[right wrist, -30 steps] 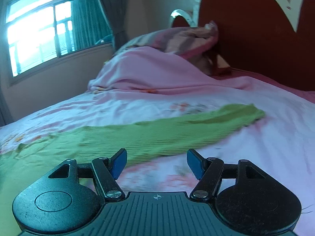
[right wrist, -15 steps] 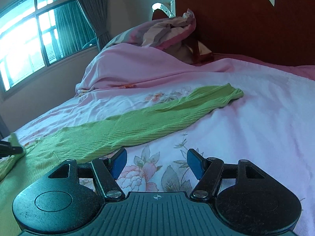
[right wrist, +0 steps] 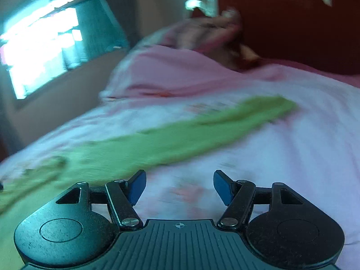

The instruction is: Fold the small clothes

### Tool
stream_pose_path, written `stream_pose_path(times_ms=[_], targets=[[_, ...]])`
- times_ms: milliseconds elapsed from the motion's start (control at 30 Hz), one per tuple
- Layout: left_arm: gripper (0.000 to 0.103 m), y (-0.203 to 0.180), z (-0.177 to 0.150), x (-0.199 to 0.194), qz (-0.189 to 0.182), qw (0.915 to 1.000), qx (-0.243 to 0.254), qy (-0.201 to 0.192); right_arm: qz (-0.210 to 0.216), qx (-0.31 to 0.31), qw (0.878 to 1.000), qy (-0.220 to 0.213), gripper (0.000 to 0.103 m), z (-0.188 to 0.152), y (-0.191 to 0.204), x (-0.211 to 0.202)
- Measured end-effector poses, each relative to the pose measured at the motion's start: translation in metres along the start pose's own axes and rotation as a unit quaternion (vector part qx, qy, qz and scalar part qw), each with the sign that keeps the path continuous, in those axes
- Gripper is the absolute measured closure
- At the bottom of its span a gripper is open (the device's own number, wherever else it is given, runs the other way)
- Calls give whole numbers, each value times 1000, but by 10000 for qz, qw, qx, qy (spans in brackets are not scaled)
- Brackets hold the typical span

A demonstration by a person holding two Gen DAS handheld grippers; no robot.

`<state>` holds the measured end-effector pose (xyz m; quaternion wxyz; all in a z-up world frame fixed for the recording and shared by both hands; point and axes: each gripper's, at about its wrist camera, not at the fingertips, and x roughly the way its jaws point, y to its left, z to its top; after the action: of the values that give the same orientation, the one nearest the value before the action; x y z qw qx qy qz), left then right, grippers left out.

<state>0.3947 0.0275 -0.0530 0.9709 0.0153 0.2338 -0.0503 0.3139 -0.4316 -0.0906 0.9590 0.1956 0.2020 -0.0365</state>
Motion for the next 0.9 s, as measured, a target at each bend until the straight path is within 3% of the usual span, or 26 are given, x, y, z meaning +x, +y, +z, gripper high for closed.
stream_pose_path(times_ms=[67, 133, 167, 233, 300, 367, 533, 633, 700, 733, 900], targets=[[35, 44, -12, -15, 715, 9974, 103, 54, 471, -86, 9989, 11, 37, 8, 33, 1], [36, 76, -21, -15, 1150, 9928, 42, 328, 1074, 37, 9940, 200, 40, 16, 70, 16], [36, 87, -25, -10, 1275, 9907, 49, 468, 1400, 213, 9891, 400, 59, 18, 90, 29], [36, 98, -32, 1, 1355, 9890, 121, 576, 1689, 345, 9815, 838, 75, 19, 127, 62], [36, 103, -41, 17, 1317, 9877, 222, 819, 1844, 250, 9747, 1241, 75, 15, 161, 95], [34, 109, -48, 19, 1204, 9899, 72, 744, 1894, 499, 9669, 1637, 74, 9, 184, 124], [33, 125, -53, 16, 967, 9926, -395, 614, 1650, 1161, 9561, 2125, 72, -2, 199, 172], [34, 133, -58, 12, 866, 9925, -639, 583, 1545, 1133, 9595, 2067, 73, -2, 198, 183], [34, 134, -58, 9, 889, 9922, -703, 511, 1395, 802, 9670, 1976, 96, 0, 204, 183], [35, 136, -58, 8, 888, 9919, -774, 470, 1335, 637, 9705, 1905, 100, 1, 205, 182], [35, 154, -62, 3, 776, 9876, -1325, 336, 1352, 115, 9846, 1101, 100, 16, 203, 158]])
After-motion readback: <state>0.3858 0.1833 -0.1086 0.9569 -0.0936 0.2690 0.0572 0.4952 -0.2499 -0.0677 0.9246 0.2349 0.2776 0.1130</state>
